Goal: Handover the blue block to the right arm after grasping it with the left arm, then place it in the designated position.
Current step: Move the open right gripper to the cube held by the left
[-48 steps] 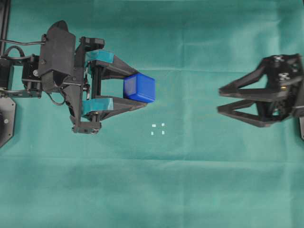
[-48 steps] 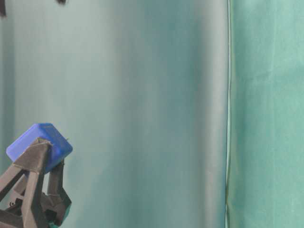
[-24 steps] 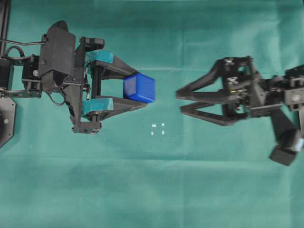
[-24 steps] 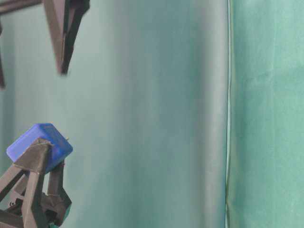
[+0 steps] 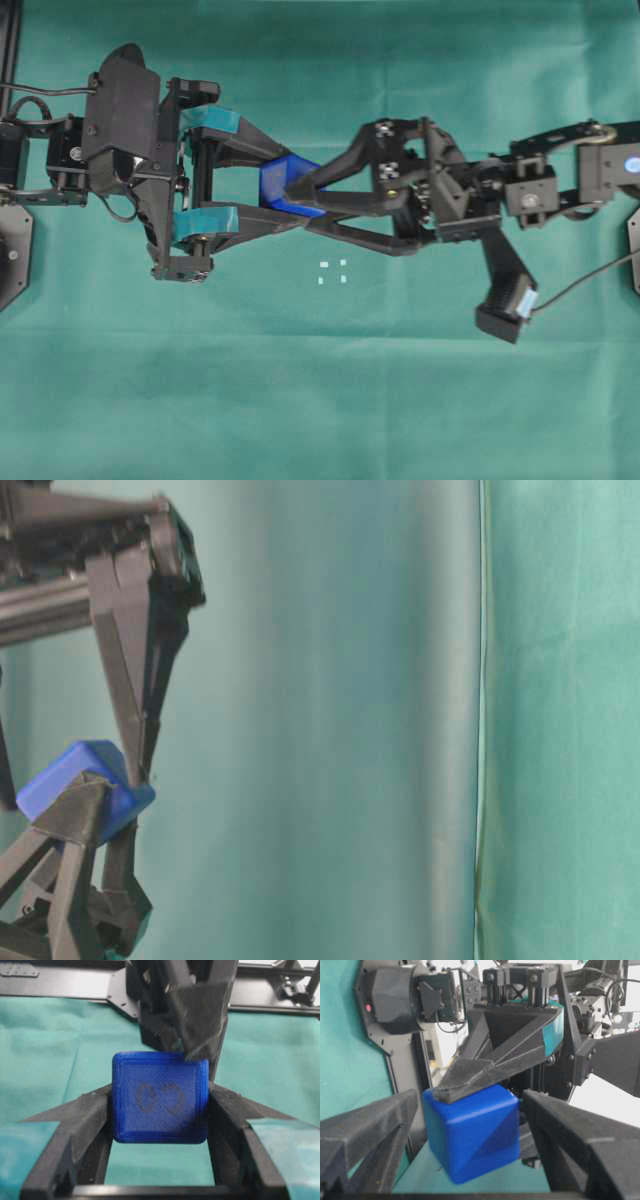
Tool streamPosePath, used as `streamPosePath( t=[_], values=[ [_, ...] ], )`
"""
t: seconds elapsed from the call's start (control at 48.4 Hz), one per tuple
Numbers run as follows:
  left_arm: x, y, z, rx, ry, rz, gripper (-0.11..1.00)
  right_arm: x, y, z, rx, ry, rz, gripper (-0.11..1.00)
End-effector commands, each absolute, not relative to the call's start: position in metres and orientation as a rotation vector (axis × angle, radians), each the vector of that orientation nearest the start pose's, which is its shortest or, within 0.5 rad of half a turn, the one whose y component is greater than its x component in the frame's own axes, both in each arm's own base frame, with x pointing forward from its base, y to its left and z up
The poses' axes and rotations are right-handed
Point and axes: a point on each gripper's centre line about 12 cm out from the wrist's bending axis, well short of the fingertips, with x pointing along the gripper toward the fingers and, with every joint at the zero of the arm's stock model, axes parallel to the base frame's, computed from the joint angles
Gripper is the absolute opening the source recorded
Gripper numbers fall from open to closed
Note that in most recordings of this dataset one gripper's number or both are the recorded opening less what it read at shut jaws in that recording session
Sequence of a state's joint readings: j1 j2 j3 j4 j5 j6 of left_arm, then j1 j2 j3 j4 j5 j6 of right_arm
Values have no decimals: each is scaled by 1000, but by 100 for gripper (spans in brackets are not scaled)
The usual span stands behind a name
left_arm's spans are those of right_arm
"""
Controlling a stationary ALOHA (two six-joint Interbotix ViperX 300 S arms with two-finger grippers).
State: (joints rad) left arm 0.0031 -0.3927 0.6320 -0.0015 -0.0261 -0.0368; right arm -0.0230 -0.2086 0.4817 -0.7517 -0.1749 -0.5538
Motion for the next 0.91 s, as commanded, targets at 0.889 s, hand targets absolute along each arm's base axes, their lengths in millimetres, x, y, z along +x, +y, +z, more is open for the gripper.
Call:
streamPosePath(
  t=[0.889],
  values=[
    [344, -1, 341, -38, 201, 1, 47, 420, -5, 351, -1296, 107, 124, 55]
  ],
)
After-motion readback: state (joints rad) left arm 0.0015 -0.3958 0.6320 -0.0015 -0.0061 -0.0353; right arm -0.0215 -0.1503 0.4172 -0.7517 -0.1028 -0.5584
